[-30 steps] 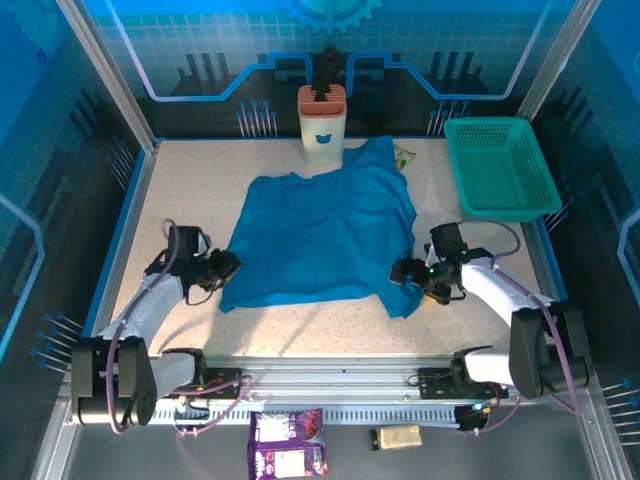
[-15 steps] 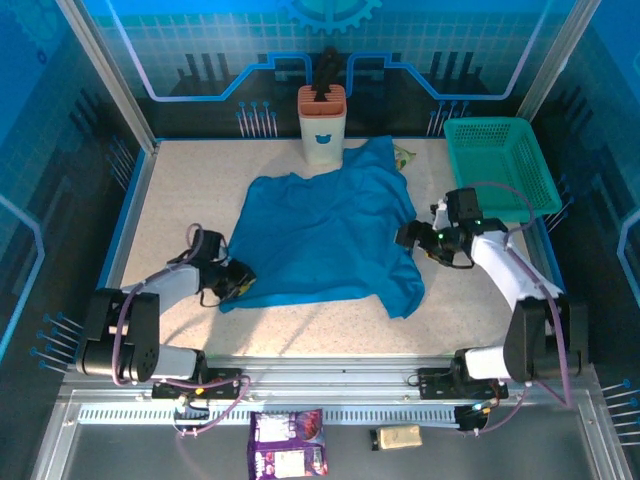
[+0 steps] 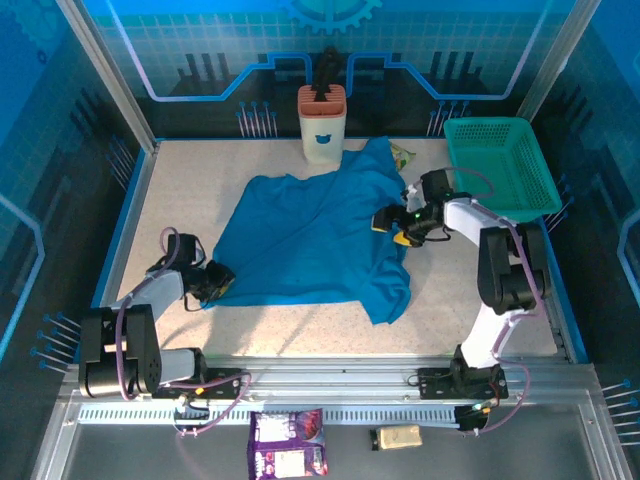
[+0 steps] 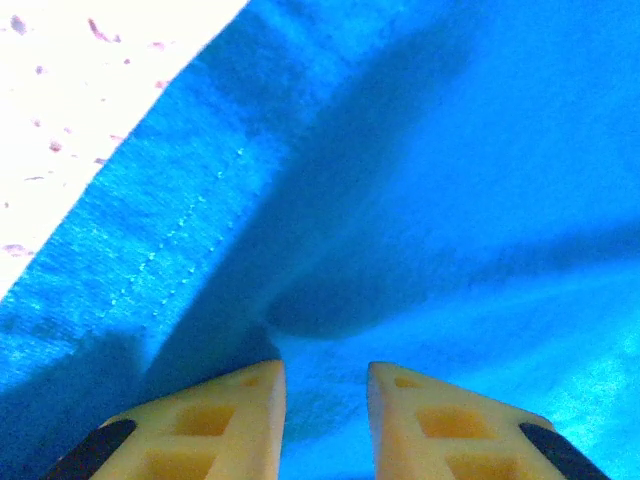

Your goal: Fold the inside-out t-shirt

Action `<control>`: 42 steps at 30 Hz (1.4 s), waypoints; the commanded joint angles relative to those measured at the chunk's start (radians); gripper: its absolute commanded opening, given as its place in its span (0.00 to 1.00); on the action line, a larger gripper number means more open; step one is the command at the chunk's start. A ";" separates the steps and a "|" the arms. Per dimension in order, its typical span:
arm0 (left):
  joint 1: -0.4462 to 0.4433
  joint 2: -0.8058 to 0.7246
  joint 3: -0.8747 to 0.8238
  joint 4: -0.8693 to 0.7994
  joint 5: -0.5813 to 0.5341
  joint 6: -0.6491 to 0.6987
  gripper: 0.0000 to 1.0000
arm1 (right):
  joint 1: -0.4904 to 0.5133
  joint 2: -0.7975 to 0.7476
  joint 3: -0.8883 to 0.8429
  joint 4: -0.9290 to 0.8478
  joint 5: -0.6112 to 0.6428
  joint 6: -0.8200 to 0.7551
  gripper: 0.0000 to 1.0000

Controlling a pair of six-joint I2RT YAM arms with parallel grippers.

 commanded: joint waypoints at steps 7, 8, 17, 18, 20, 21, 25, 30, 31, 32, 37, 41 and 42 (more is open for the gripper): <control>0.009 -0.074 0.024 -0.050 0.074 0.032 0.31 | -0.098 0.061 0.105 -0.278 0.470 -0.117 0.92; 0.008 -0.081 0.026 -0.048 0.094 0.026 0.31 | -0.109 0.051 0.113 -0.281 0.474 -0.126 0.92; -0.154 -0.148 0.083 -0.053 0.129 -0.045 0.30 | -0.076 -0.224 0.015 -0.354 0.414 -0.122 0.85; -0.191 -0.138 0.094 -0.047 0.124 -0.054 0.27 | -0.074 -0.255 -0.029 -0.345 0.382 -0.106 0.82; -0.263 -0.112 0.115 -0.030 0.120 -0.073 0.19 | -0.066 -0.314 -0.117 -0.316 0.304 -0.077 0.76; -0.304 -0.094 0.130 -0.019 0.120 -0.076 0.17 | -0.056 -0.342 -0.157 -0.304 0.281 -0.064 0.76; -0.465 -0.023 0.220 -0.025 0.085 -0.076 0.15 | -0.013 -0.428 -0.288 -0.297 0.315 -0.021 0.71; -0.691 0.063 0.327 0.025 0.054 -0.074 0.16 | -0.004 -0.495 -0.431 -0.255 0.359 0.031 0.64; -0.747 0.094 0.357 0.020 0.039 -0.065 0.21 | -0.003 -0.504 -0.445 -0.248 0.360 0.038 0.61; -0.790 0.128 0.382 0.021 0.036 -0.061 0.26 | -0.004 -0.508 -0.454 -0.240 0.356 0.045 0.60; -0.985 0.303 0.509 0.024 0.029 -0.045 0.35 | -0.008 -0.546 -0.549 -0.174 0.317 0.098 0.51; -1.078 0.412 0.585 0.042 0.031 -0.063 0.38 | -0.008 -0.559 -0.605 -0.126 0.276 0.121 0.43; -1.103 0.445 0.610 0.040 0.031 -0.059 0.39 | -0.008 -0.563 -0.613 -0.116 0.267 0.123 0.36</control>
